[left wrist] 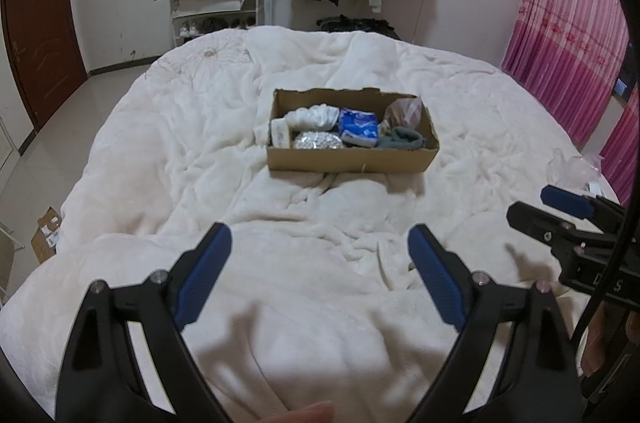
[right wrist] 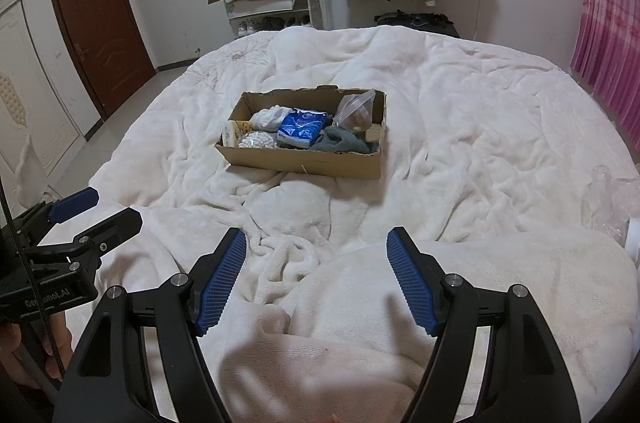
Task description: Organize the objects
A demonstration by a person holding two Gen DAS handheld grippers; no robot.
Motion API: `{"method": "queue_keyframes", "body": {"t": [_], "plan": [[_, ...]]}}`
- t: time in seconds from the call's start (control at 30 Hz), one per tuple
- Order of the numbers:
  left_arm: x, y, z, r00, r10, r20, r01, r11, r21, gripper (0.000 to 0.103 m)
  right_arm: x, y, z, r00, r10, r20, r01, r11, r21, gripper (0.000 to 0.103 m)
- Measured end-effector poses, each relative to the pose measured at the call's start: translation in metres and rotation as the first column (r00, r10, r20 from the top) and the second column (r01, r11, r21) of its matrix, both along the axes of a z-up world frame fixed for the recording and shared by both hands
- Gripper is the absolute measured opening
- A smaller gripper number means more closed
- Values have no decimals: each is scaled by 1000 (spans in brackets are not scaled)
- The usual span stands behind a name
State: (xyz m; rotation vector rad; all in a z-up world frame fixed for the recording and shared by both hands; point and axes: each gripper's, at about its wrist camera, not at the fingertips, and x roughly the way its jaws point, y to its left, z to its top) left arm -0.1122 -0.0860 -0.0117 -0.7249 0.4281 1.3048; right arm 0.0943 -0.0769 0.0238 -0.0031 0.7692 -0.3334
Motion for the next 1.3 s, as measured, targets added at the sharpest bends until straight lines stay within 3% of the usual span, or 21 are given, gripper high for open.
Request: {"method": "queue_keyframes", "body": {"t": [1.3], "plan": [[0, 1, -2, 998, -68, -6, 68, 998, -2, 91, 0, -7, 1, 1000, -9, 2, 9, 1000, 1, 76]]}}
